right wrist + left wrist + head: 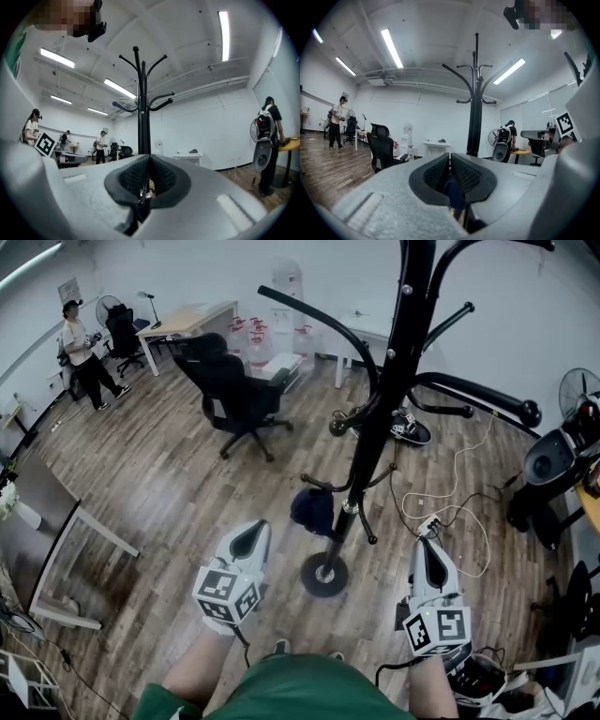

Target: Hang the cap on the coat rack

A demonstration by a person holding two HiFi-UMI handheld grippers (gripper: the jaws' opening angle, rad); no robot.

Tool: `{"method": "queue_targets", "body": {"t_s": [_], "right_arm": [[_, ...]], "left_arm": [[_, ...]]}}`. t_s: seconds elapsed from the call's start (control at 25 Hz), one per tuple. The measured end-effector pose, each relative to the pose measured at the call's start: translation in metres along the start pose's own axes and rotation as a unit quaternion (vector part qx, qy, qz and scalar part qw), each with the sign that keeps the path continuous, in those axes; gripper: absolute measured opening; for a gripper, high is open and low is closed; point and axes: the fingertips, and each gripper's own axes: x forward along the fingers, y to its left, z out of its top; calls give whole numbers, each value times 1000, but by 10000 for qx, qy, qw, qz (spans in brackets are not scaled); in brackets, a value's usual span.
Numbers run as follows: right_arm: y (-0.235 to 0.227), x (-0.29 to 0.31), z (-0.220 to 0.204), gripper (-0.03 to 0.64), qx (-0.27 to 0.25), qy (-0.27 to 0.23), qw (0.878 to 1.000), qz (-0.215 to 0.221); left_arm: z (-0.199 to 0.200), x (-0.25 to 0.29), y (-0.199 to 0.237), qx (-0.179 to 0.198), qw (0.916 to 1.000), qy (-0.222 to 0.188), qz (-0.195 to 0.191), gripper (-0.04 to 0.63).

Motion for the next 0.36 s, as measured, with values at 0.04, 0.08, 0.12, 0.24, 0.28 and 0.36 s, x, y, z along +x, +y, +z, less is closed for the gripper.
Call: {"method": "queue_targets", "body": {"t_s": [0.04,0.08,0.12,0.24,0.28,0.36], "right_arm": [[1,0,0,3,0,0,10000,-7],[2,1,0,3,0,1,10000,-15],[3,2,0,3,-3,1,10000,-21],[6,5,0,3,-21,0,10000,-43],[7,6,0,3,-26,0,10000,-51],[10,7,-1,3,-35,2,10000,-68]], "left_arm": [[-1,0,1,-5,10000,5,-7,21],[-1,1,3,-10,10000,9,-15,21],[-2,2,4,-14,10000,14,-22,21],[-3,4,10,-21,10000,30,-39,21],[-4,4,12,-21,10000,35,-45,20],[-5,5,16,-23,10000,46,-58,21]]}}
